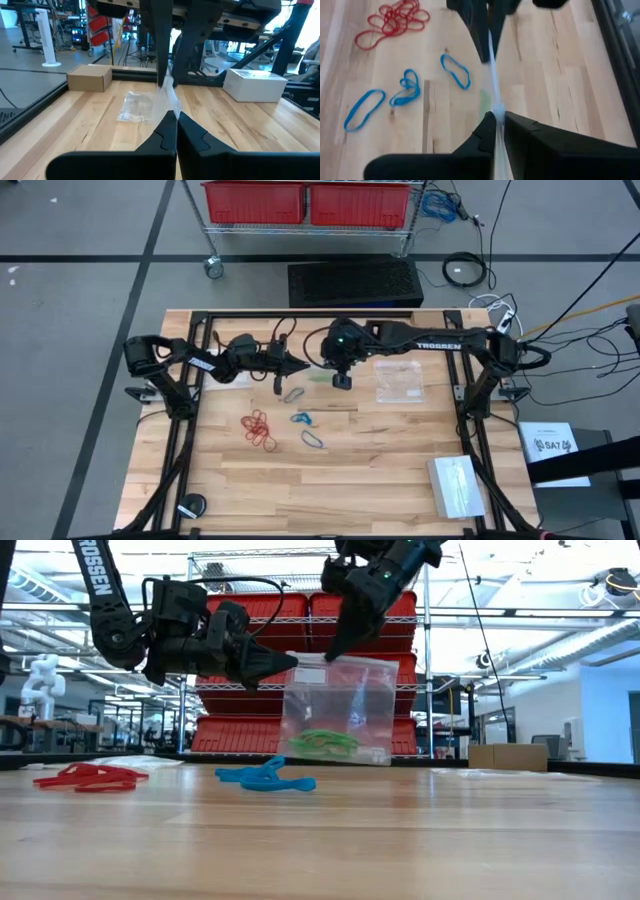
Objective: Sort rubber bands
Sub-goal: Close the center transparent zip bag
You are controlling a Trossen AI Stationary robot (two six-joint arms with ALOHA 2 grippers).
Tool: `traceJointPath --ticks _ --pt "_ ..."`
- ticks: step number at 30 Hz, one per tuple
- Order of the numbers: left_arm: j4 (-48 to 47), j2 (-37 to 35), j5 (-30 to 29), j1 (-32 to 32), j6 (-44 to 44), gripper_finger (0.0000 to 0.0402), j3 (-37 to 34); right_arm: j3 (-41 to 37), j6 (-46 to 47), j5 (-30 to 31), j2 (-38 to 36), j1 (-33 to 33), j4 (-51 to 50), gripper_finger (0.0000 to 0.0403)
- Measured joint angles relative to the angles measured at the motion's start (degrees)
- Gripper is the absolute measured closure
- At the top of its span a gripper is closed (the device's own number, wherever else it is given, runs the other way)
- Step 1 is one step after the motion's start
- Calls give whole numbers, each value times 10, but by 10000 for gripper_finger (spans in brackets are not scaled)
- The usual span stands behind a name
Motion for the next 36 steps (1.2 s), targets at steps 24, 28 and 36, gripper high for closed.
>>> traceJointPath --ticks 24,28,36 --pt "5 0 -1 1 -11 401 -1 0 17 62 -14 -1 -201 394" --pt "-1 0 -7 1 -11 401 -1 0 17 89 -14 -2 -218 394" --pt "-24 0 -33 5 -10 401 -1 0 26 116 -14 -5 -214 386"
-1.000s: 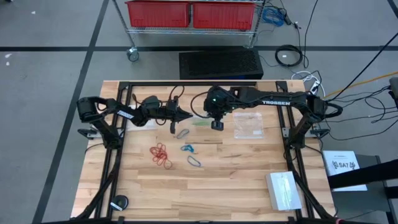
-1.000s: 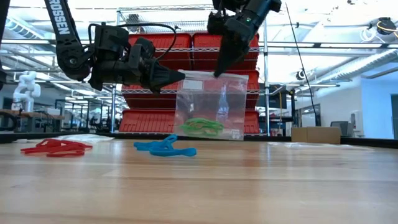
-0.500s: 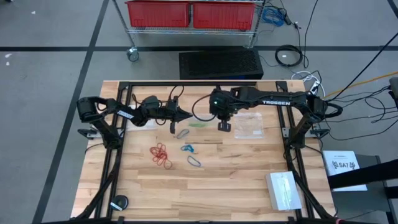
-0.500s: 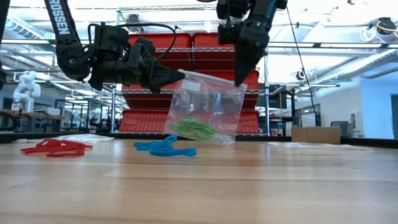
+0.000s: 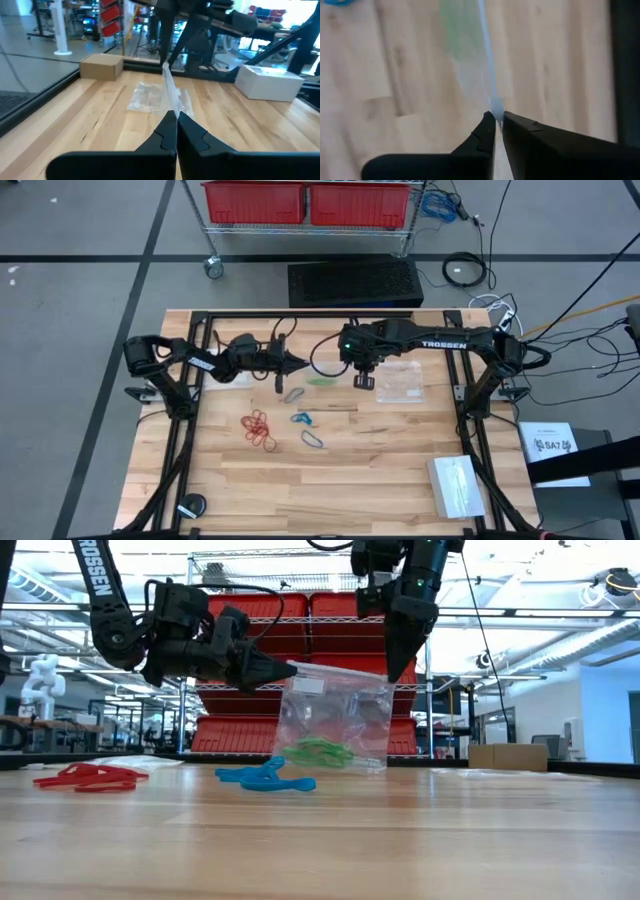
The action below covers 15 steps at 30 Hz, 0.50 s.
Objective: Sort rubber bands
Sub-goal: Close the center transparent zip bag
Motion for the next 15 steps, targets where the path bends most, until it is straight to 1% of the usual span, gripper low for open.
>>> traceJointPath --ticks 3,7,11,15 --pt "-16 0 -22 1 11 401 -1 -1 0 44 0 -1 -13 359" --pt "-37 0 -86 7 12 401 -1 -2 1 92 0 -1 -8 305" --pt "-56 0 -149 14 12 395 -1 -2 2 95 0 -5 -3 252" --pt "-56 0 -160 19 19 356 4 -2 3 94 0 -9 1 216"
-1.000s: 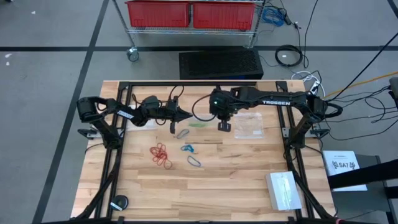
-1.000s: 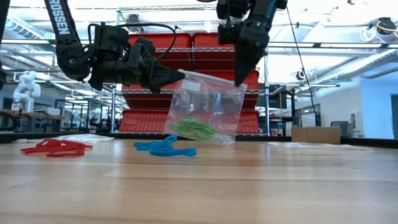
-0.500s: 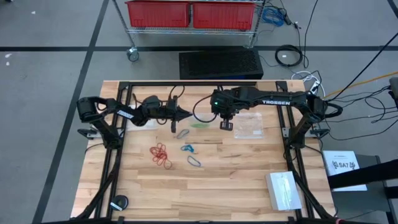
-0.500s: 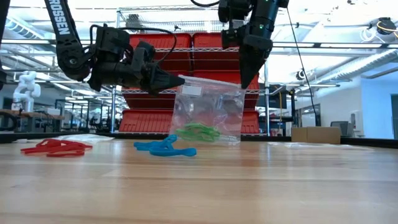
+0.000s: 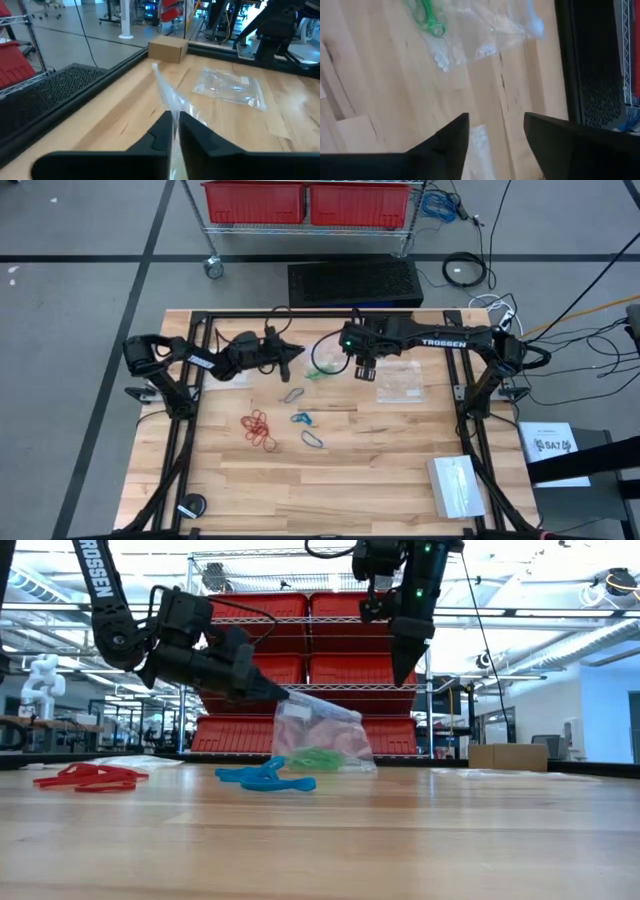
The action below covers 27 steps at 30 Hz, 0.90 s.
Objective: Sort rubber bands
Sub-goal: Close the center transparent zip bag, then open the left transparent zip bag
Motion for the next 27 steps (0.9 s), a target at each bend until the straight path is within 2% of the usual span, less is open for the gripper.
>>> traceJointPath --ticks 8,11,16,20,23,27 --pt "-8 -24 7 26 9 242 26 0 3 -31 0 -8 -1 198" --pt "-72 -72 7 33 44 216 31 0 7 -59 0 -12 -4 198" --pt "-349 -178 -11 8 127 211 61 1 7 -89 0 -14 1 197" --pt "-566 -245 -79 -49 140 224 98 1 1 -95 0 -9 12 197" --pt "-715 -273 -153 -102 127 235 132 1 -2 -98 0 -7 21 197" --pt "-910 -275 -226 -163 55 242 188 1 -12 -110 0 -6 36 197"
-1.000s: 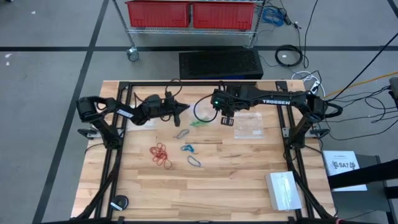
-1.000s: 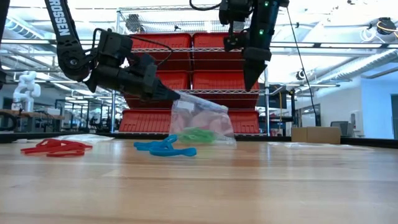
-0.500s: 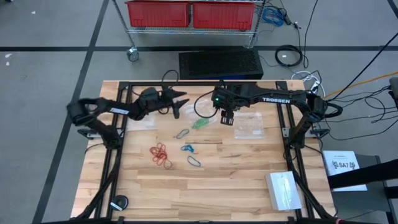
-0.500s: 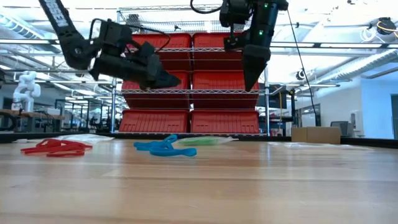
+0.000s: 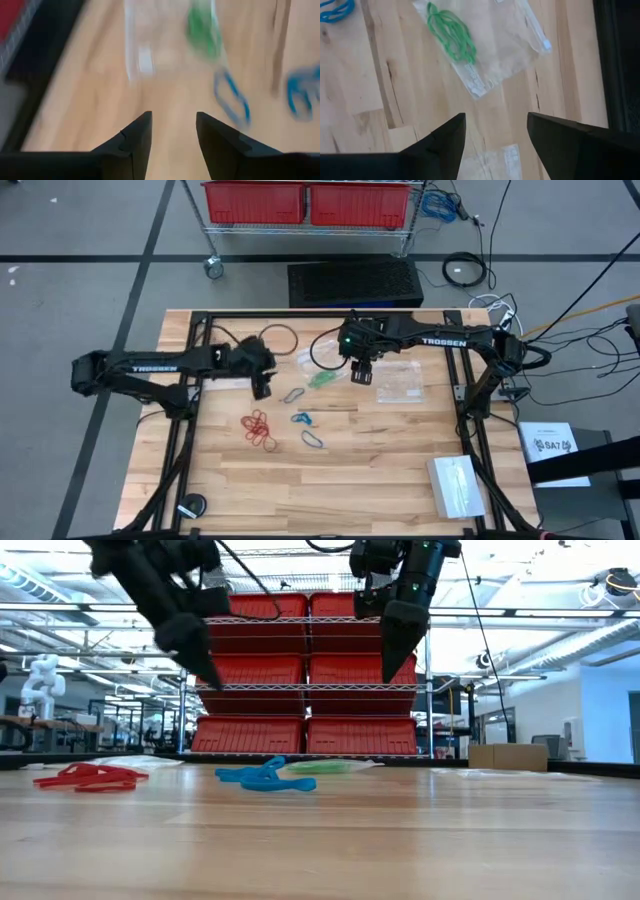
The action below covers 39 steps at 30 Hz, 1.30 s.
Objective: Sort rubber bands
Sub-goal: Open the left transparent zip bag
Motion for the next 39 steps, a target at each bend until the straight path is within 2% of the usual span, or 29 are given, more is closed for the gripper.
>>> traceJointPath --ticks 3,6,9,11,16,23,32,39 --pt "-116 12 -33 -37 -72 242 19 0 -5 -1 0 0 6 197" --pt "-222 28 -41 -59 -149 242 18 0 -11 -1 0 0 6 197" --pt "-303 54 -55 -74 -209 242 16 0 -16 -1 0 0 7 197" --pt "-323 73 -76 -83 -226 242 16 0 -18 -1 0 0 9 197" --pt "-310 115 -97 -94 -214 242 16 0 -18 -1 0 0 10 197" --pt "-273 167 -97 -92 -193 242 11 0 -20 -1 0 0 10 197" --pt "-257 203 -87 -48 -178 242 5 0 -26 -1 0 11 12 197" --pt "-163 229 -72 -26 -122 242 -5 0 -26 -1 0 12 11 197"
